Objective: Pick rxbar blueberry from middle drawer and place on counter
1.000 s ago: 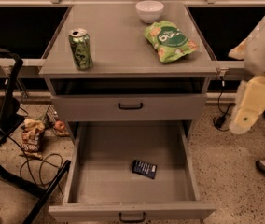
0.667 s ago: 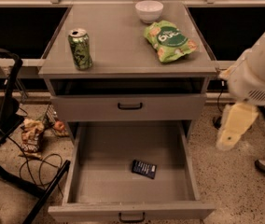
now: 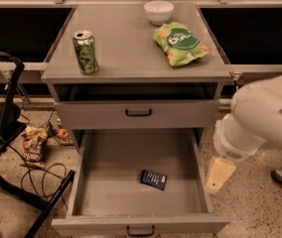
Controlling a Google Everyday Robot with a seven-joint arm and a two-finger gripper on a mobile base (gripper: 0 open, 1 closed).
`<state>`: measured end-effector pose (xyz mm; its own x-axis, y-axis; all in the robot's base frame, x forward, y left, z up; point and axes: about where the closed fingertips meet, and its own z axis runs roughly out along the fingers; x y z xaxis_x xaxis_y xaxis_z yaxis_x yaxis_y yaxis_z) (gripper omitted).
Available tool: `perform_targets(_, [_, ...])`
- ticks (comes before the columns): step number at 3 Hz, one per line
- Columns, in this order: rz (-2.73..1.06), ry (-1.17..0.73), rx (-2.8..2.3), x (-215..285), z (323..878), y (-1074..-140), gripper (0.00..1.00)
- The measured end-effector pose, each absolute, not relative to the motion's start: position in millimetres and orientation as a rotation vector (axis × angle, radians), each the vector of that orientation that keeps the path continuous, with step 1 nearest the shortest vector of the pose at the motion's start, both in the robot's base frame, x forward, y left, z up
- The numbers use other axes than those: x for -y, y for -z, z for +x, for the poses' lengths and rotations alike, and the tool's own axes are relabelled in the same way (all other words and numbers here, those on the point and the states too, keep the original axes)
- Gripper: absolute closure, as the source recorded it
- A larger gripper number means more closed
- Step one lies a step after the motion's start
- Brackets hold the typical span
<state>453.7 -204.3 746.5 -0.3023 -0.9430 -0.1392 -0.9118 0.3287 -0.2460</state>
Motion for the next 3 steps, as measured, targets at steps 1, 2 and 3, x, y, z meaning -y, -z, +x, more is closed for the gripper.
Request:
perform_targets(1, [-1.563,0.185,-2.307,193.2,479.1,-693.3,0.0])
perform_targets(2, [-1.565,0.176,-2.307,190.2,481.0,-687.6,0.0])
perform_targets(3, [-1.578,0.088,-2.293,158.8,503.6,-632.2,0.0])
